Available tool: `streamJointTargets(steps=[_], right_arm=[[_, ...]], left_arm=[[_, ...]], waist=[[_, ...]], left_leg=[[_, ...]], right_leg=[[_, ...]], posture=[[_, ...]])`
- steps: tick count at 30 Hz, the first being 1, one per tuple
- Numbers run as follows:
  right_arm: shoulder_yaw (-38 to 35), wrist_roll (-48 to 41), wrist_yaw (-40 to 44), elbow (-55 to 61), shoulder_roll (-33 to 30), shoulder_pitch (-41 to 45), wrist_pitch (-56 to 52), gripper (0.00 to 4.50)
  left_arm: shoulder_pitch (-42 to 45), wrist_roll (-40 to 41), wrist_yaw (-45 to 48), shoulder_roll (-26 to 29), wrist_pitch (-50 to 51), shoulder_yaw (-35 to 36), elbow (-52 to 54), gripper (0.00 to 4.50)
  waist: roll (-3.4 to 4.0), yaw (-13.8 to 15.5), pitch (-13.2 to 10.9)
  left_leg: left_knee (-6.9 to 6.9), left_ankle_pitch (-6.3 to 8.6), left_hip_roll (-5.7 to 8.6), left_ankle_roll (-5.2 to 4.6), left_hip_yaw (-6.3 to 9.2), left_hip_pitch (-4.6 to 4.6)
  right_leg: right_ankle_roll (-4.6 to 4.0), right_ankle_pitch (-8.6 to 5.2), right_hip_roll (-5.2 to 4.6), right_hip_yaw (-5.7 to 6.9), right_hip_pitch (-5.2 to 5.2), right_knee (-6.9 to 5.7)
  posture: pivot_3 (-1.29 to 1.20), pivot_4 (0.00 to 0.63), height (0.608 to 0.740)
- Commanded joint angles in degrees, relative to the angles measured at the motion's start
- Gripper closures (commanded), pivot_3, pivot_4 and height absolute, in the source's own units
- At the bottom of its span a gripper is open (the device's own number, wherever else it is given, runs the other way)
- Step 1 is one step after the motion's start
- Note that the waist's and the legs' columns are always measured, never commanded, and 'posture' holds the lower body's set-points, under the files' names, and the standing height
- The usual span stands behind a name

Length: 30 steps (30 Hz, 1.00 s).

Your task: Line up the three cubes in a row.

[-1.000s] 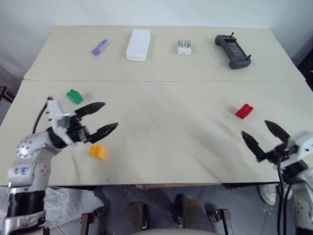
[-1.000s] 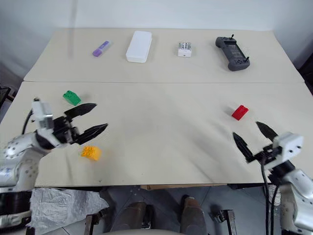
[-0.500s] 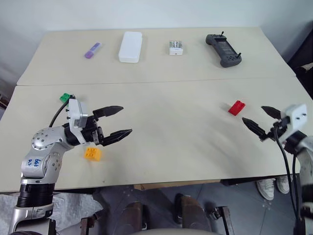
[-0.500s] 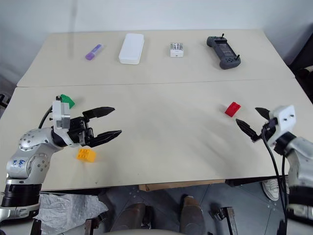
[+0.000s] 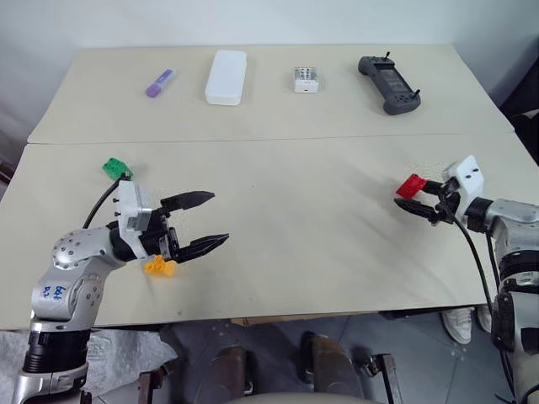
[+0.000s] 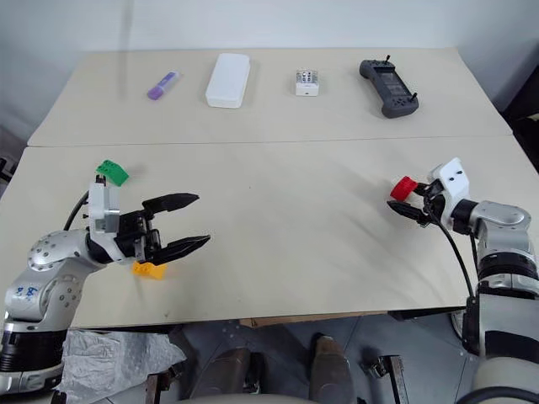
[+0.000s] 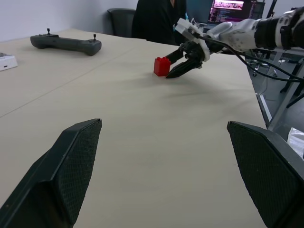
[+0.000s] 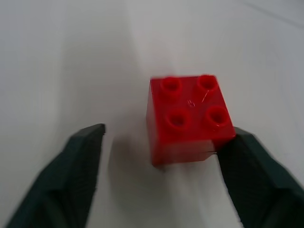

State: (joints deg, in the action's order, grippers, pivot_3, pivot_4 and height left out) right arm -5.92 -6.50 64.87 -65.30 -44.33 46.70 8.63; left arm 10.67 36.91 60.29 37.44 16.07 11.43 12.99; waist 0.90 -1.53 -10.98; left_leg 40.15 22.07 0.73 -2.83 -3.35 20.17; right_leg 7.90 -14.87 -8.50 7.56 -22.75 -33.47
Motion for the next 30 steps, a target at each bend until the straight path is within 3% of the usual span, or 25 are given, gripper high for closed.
streamJointTargets(steps=[1,3,4,9,14,21,28,30], right_arm=[[-0.4,0.1,2.4,-0.8,-0.1,2.1,3.3,2.26],[-0.4,0.4,3.6,-1.1,0.1,2.6,4.5,2.97],[-0.4,0.1,5.3,-0.9,0.5,3.1,4.7,3.03],[1.2,-0.4,14.1,2.6,3.5,6.5,3.3,3.03],[7.6,0.5,23.8,11.5,9.4,9.8,-2.4,3.03],[15.1,6.1,24.3,7.8,15.6,13.8,4.8,3.03],[17.5,9.5,23.4,-0.1,18.1,16.3,11.4,3.03],[17.5,10.1,22.7,-1.7,18.4,16.9,11.8,2.31]], left_arm=[[-0.5,0.9,3.7,1.3,-2.3,1.0,2.2,0.00],[-0.5,0.9,5.1,1.6,-2.6,0.6,1.6,0.00],[-0.4,0.5,6.4,1.9,-3.3,0.3,1.1,0.00],[0.4,-1.2,9.0,1.6,-6.5,0.0,-2.4,0.00],[-1.4,-1.4,9.1,1.8,-7.9,1.4,-5.6,0.00],[-2.3,-1.4,6.7,1.9,-7.0,1.1,-2.8,0.00],[-5.4,-1.0,4.8,2.1,-7.1,3.1,0.0,0.00],[-6.7,-0.5,4.3,2.3,-7.0,4.3,0.6,0.00]], waist=[[0.00,0.0,0.0],[0.01,-0.1,0.0],[0.01,-0.1,0.0],[0.02,-0.1,0.0],[0.09,-0.5,0.0],[0.10,0.0,-0.1],[0.12,-0.5,-0.1],[0.12,-0.6,-0.1]], left_leg=[[0.00,0.00,0.00,0.00,0.00,0.01],[0.02,0.00,0.00,0.00,-0.01,0.01],[0.02,0.00,0.00,0.01,-0.02,0.00],[0.02,-0.01,-0.01,0.01,-0.02,-0.01],[0.02,-0.01,-0.05,0.02,-0.02,-0.03],[0.05,-0.01,0.11,0.02,0.28,0.07],[-0.04,-0.02,0.19,0.03,0.52,0.12],[-0.04,-0.02,0.13,0.03,0.52,0.12]], right_leg=[[0.00,0.00,0.00,0.01,0.00,0.00],[0.00,0.00,0.01,0.00,0.00,0.00],[0.00,0.00,0.01,0.00,0.00,-0.01],[0.00,0.00,0.02,0.00,0.00,-0.01],[0.00,0.00,0.06,-0.01,-0.01,-0.02],[-0.01,-0.01,-0.05,0.06,-0.03,-0.06],[-0.05,-0.03,-0.03,0.05,-0.01,-0.03],[-0.07,-0.04,0.01,0.06,-0.01,-0.04]], posture=[[0.00,0.150,0.740],[0.00,0.150,0.740],[0.00,0.150,0.740],[0.00,0.150,0.740],[0.00,0.150,0.740],[0.00,0.150,0.740],[0.00,0.150,0.740],[0.00,0.150,0.740]])
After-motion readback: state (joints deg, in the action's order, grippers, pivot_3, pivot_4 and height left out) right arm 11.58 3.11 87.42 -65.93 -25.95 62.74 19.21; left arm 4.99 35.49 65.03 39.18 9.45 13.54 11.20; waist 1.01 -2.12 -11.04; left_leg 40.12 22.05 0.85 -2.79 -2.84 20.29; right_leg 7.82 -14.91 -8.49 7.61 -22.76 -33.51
